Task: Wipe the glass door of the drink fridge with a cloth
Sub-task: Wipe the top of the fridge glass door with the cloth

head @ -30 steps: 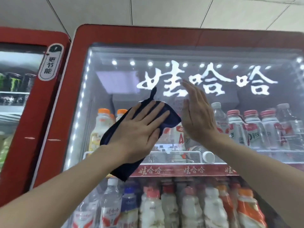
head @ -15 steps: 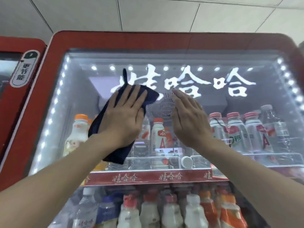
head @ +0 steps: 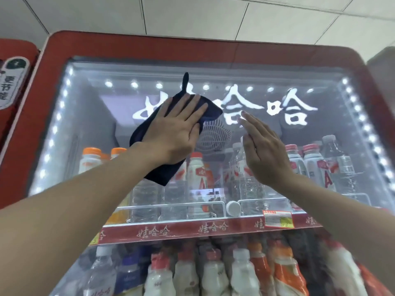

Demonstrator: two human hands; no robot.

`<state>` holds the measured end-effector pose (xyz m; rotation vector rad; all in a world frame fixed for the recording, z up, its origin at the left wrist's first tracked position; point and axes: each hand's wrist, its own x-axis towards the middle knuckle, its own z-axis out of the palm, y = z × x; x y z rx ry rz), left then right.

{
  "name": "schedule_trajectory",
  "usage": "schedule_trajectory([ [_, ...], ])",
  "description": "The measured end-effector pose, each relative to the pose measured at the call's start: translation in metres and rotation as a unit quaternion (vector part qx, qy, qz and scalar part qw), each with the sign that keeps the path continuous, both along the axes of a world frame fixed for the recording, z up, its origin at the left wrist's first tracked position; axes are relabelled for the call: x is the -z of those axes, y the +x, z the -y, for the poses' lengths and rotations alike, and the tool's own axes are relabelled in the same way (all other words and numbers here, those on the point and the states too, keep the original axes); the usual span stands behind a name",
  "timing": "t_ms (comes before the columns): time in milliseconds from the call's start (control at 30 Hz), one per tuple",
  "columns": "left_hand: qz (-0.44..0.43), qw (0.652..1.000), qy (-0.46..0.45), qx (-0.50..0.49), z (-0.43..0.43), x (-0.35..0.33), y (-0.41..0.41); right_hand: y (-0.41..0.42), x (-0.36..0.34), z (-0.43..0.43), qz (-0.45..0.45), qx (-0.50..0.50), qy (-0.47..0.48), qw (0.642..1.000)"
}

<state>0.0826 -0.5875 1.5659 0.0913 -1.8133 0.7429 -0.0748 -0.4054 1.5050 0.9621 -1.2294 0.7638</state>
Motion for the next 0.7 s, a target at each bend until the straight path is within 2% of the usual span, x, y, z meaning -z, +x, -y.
schedule_trajectory([
  [167, -0.005, 1.000, 0.011, 0.012, -0.017, 0.046, -0.016, 0.000, 0.002, 0.002, -0.004, -0.002, -0.012, 1.000],
  [300, 0.063, 0.994, -0.089, 0.012, -0.026, 0.097, -0.026, 0.004, -0.001, -0.004, 0.015, -0.028, 0.023, 0.999],
  [400, 0.104, 0.984, -0.147, 0.003, -0.020, 0.074, -0.021, -0.005, -0.008, -0.024, -0.013, -0.032, 0.021, 0.999],
  [467, 0.071, 0.991, -0.112, 0.000, -0.020, 0.038, -0.020, -0.021, -0.009, -0.045, -0.005, -0.002, 0.000, 1.000],
  [567, -0.008, 1.000, -0.012, -0.013, -0.034, -0.001, -0.031, -0.047, -0.001, -0.063, 0.005, 0.035, 0.008, 0.999],
  [700, -0.030, 0.999, 0.036, 0.006, -0.053, 0.003, -0.049, -0.051, 0.000, -0.063, 0.004, -0.007, 0.016, 1.000],
])
